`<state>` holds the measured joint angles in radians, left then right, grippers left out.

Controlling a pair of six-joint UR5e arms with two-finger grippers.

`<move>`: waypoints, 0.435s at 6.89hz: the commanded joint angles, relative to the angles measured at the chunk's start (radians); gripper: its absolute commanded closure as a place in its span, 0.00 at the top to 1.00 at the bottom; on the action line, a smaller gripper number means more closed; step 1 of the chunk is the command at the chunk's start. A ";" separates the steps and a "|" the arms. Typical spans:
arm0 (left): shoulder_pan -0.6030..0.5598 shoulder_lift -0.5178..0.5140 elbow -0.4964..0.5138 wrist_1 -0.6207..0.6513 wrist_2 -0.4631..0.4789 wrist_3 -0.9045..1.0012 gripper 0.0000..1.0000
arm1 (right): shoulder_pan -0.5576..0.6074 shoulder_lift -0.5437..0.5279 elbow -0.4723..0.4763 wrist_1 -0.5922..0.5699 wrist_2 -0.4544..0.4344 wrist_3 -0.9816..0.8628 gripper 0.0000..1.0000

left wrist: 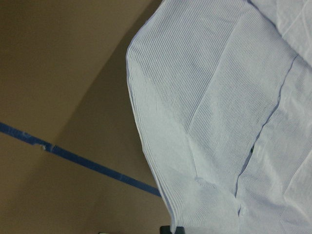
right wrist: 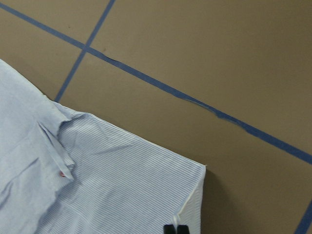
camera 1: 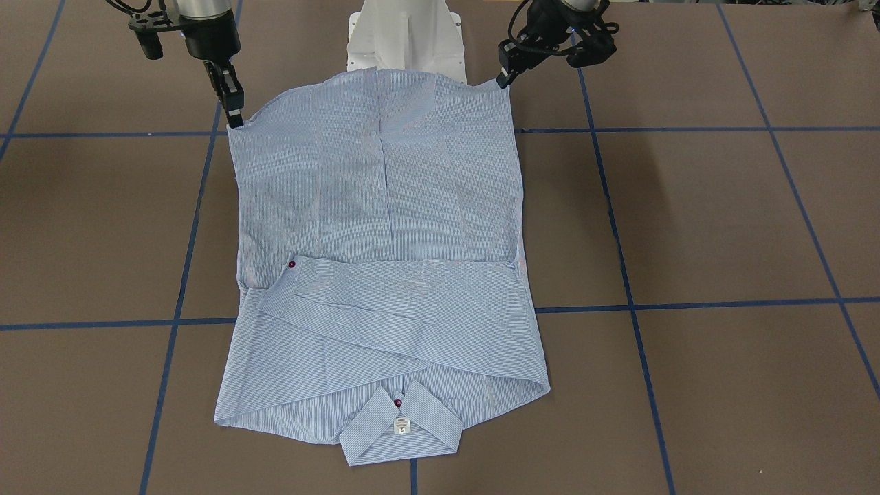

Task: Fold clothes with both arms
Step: 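Lift both hem corners and fold them toward the collar with both grippers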

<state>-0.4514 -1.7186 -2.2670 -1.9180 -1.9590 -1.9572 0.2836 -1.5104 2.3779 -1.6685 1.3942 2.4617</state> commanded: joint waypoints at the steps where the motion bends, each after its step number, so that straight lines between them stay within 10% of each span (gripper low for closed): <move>1: -0.120 -0.006 0.020 -0.001 -0.090 -0.008 0.00 | 0.086 0.171 -0.008 -0.204 -0.003 0.020 0.00; 3: -0.153 -0.042 0.087 -0.003 -0.092 -0.011 0.00 | 0.161 0.173 -0.014 -0.203 -0.014 0.037 0.00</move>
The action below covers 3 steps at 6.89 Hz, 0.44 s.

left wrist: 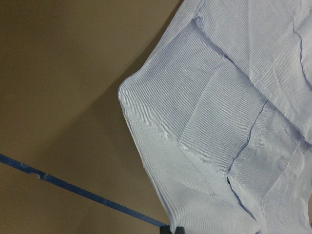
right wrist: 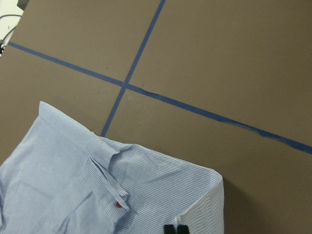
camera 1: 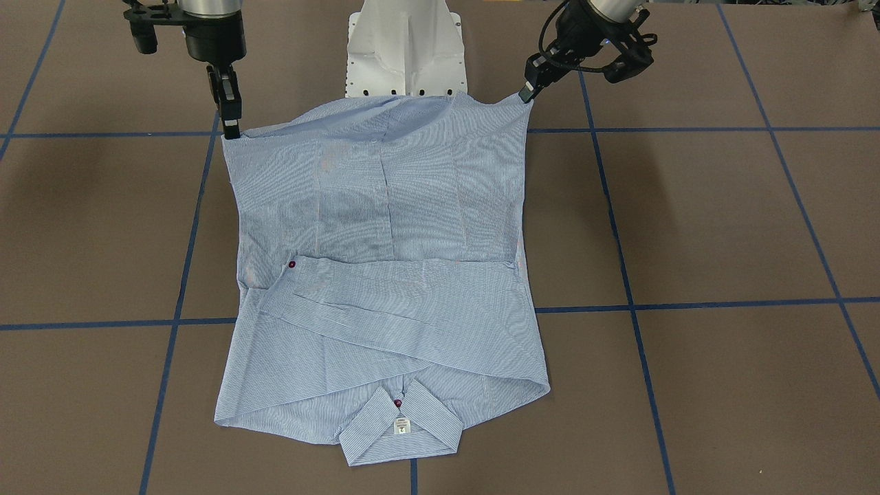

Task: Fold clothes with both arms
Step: 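Lift both hem corners and fold them toward the collar with both grippers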

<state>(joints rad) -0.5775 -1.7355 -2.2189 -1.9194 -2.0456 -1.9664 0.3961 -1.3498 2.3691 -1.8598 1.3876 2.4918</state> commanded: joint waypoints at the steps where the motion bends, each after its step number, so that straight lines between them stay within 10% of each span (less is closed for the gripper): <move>1: -0.056 -0.085 0.100 -0.001 -0.005 -0.006 0.00 | 0.058 0.012 -0.020 -0.009 -0.050 0.006 0.00; 3: -0.138 -0.220 0.279 0.002 -0.005 0.001 0.00 | 0.097 0.126 -0.139 -0.006 -0.110 -0.017 0.00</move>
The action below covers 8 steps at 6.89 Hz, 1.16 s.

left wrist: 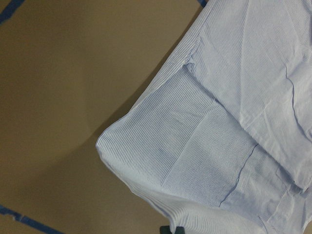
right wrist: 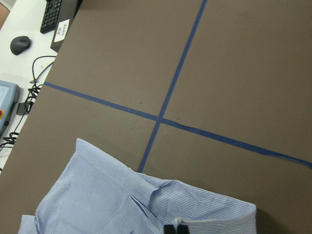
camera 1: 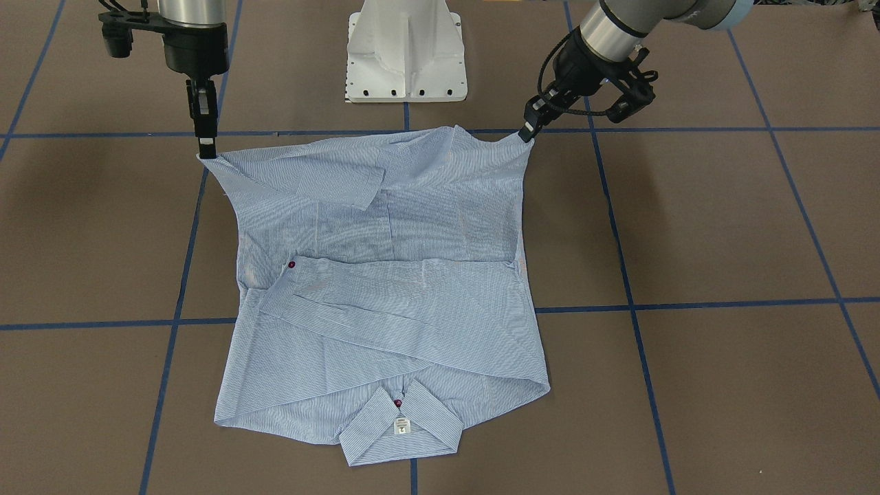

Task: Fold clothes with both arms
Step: 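Lift both hem corners and fold them toward the collar with both grippers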

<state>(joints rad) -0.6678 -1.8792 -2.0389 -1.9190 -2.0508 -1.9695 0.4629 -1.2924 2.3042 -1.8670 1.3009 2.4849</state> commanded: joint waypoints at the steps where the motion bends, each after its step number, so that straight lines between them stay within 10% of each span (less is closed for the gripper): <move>1: -0.099 -0.131 0.197 -0.001 0.000 0.015 0.00 | 0.071 0.109 -0.151 0.014 -0.022 -0.049 0.00; 8: -0.180 -0.339 0.709 -0.332 0.015 0.153 0.00 | 0.272 0.252 -0.670 0.445 0.049 -0.285 0.00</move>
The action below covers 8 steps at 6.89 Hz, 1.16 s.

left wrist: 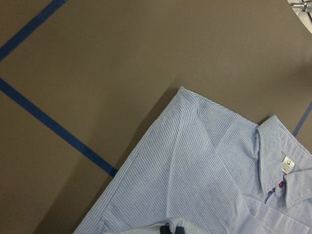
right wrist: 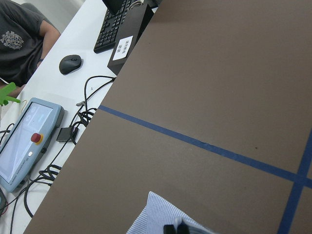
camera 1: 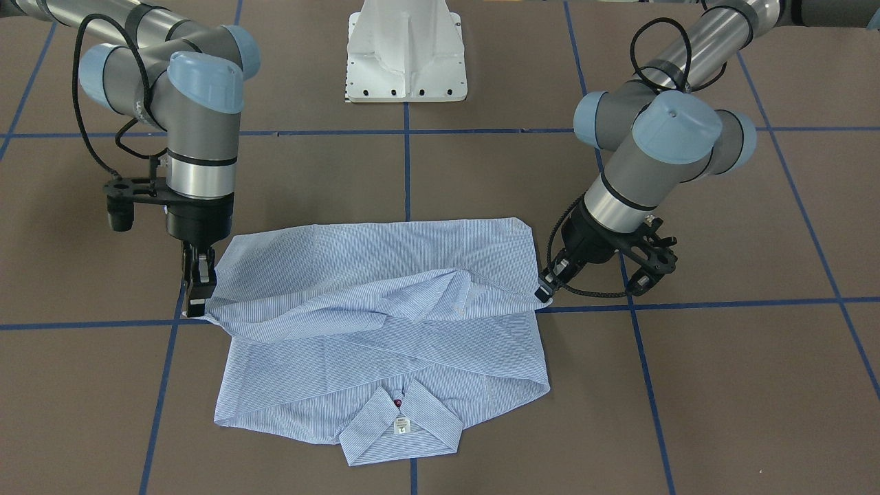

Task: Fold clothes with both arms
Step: 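Lift both hem corners and fold them toward the collar with both grippers, then lay the hem at the collar and open both grippers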

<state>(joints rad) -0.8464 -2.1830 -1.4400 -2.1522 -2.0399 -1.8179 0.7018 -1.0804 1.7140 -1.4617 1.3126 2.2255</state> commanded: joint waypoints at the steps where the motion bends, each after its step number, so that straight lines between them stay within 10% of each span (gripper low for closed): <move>1: -0.003 -0.066 0.177 -0.142 0.050 0.003 0.00 | 0.039 0.069 -0.181 0.125 0.048 -0.030 0.00; 8: -0.014 -0.173 0.389 -0.253 0.176 0.120 0.00 | 0.062 0.151 -0.422 0.265 0.083 -0.087 0.00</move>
<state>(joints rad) -0.8590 -2.3521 -1.0571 -2.4008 -1.8722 -1.7132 0.7622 -0.9541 1.3272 -1.1980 1.3959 2.1426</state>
